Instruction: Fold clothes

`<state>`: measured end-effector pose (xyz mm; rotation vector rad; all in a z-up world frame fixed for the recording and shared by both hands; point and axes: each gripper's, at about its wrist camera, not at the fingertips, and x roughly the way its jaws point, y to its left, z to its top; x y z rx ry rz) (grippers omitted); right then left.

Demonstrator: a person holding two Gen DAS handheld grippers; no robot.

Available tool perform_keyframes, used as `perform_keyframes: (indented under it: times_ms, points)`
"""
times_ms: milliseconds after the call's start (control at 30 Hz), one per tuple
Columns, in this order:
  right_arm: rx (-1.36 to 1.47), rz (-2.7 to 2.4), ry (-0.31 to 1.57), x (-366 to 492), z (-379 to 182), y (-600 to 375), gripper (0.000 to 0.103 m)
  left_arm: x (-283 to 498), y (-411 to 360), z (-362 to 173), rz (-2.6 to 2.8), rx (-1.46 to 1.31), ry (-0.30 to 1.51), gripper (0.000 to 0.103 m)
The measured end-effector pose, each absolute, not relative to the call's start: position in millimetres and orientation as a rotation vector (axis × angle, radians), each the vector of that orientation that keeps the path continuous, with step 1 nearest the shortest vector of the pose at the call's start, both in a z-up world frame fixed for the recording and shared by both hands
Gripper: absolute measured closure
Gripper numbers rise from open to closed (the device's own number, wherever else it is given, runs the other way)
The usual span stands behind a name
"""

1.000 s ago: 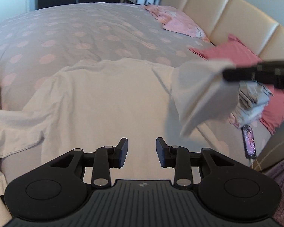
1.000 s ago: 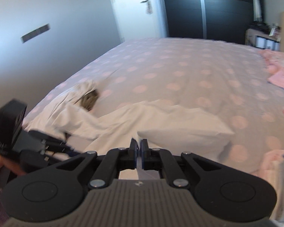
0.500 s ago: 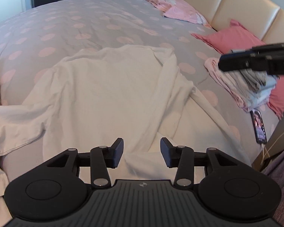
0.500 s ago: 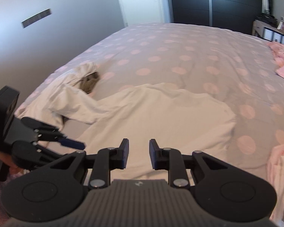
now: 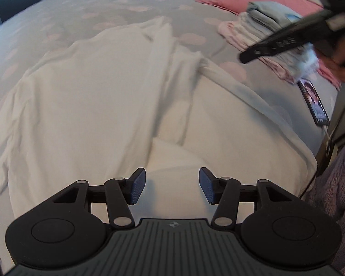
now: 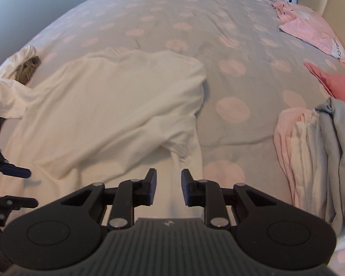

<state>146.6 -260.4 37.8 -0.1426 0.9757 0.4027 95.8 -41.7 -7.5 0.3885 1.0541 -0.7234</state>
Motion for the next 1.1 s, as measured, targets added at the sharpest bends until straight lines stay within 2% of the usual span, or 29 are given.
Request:
perform_keyframes:
  times_ms: [200,333,367,467,767,1100]
  points:
    - [-0.151,0.342,1.031,163,3,-283,0.077,74,-84,-45,-0.756,0.669,1.07,0.056]
    - [-0.153,0.345,1.028,171,-10,-289,0.078,84,-78,-54,-0.745,0.677,1.125,0.078]
    - [-0.156,0.352,1.027,173,-13,-289,0.078,91,-72,-51,-0.747,0.638,1.147,0.089]
    - [-0.177,0.374,1.019,177,-20,-286,0.083,108,-53,-32,-0.721,0.543,1.133,0.101]
    - [-0.247,0.449,0.97,185,-32,-274,0.083,153,39,51,-0.49,0.187,0.906,0.102]
    - [-0.33,0.488,0.963,195,-54,-249,0.083,182,48,61,-0.431,0.093,0.862,0.102]
